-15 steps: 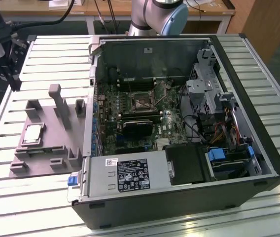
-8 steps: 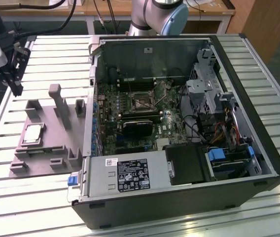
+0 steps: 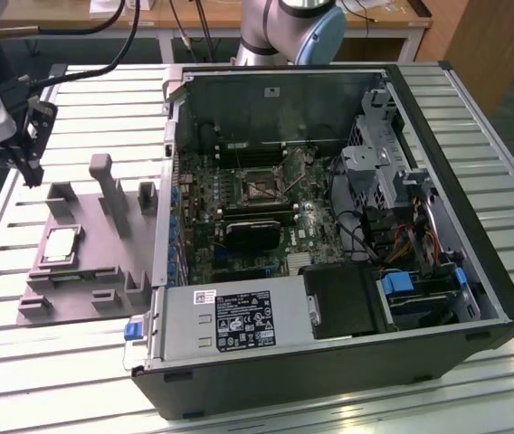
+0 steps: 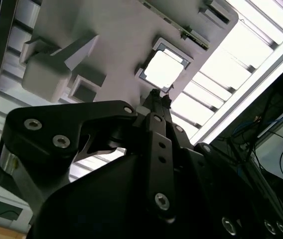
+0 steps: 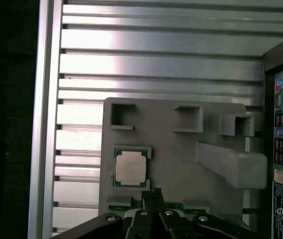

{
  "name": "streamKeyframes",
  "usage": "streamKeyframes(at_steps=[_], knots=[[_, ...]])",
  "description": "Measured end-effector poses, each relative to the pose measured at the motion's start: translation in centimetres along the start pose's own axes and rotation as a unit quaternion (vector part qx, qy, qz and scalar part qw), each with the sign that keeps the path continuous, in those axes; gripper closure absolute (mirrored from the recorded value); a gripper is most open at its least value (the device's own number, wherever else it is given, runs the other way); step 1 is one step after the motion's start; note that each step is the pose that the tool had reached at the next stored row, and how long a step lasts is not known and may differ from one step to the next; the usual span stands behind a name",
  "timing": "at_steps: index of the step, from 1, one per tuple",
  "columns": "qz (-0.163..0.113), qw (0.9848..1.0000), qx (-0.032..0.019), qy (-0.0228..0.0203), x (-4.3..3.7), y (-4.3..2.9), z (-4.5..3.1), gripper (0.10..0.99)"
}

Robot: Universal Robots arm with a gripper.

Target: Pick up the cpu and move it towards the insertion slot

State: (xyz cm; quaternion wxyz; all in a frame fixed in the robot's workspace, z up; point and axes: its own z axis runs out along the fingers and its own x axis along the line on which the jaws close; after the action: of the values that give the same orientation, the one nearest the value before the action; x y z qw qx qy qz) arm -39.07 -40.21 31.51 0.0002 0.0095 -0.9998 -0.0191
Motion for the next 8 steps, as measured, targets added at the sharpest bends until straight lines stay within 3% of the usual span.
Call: streamKeyframes(at_steps=[8], knots=[[-0.001, 1.0, 0.0, 0.0, 0.59, -0.07, 1.2, 0.984]])
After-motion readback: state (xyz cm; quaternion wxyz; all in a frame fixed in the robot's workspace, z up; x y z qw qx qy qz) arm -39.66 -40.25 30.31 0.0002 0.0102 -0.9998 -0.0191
